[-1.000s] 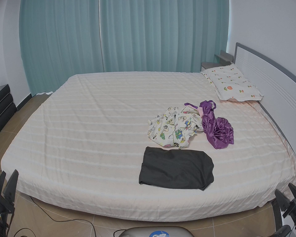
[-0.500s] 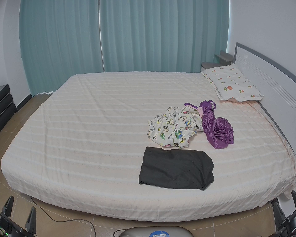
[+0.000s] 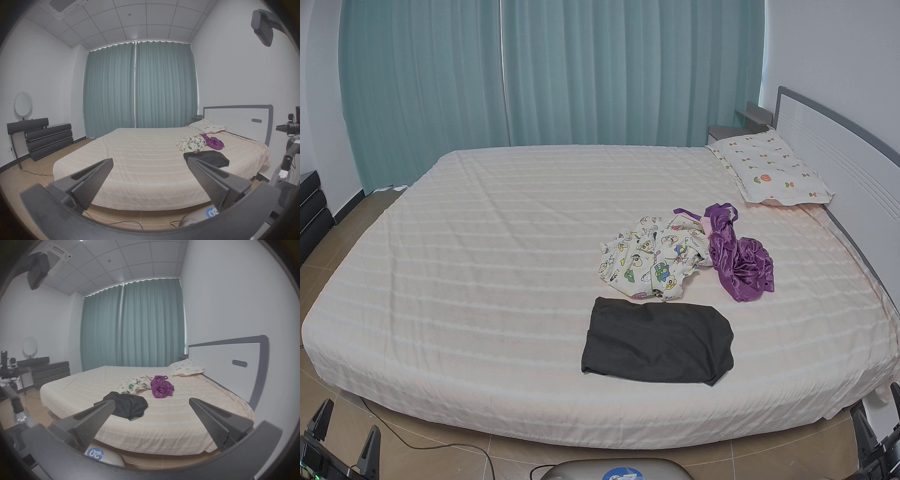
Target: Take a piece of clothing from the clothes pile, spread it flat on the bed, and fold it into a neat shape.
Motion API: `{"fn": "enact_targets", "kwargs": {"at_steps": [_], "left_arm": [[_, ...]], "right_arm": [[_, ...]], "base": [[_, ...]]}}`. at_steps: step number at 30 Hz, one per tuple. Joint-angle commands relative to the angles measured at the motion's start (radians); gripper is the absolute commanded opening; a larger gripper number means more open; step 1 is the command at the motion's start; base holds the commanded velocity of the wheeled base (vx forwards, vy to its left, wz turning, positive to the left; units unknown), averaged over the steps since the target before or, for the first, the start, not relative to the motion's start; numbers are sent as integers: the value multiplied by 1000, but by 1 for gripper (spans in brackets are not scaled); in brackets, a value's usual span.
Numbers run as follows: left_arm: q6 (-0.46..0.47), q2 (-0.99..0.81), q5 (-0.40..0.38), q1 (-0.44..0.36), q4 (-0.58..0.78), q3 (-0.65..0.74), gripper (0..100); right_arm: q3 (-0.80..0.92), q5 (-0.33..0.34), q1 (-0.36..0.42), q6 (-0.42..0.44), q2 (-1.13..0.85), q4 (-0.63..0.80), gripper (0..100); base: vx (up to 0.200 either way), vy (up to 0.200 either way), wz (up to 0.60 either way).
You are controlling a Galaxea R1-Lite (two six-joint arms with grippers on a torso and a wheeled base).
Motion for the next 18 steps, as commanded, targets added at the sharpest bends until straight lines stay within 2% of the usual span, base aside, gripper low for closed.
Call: {"fn": "enact_targets", "kwargs": {"at_steps": [1, 18], "left_arm": [[-2, 0, 1, 0, 0, 16, 100], [-2, -1, 1, 0, -2, 16, 100]], "right_arm": [[-3, -9, 0, 8, -9, 2, 100], [17, 2, 0, -35, -9, -53, 100]], "base": [[0, 0, 0], [0, 0, 0]]}}
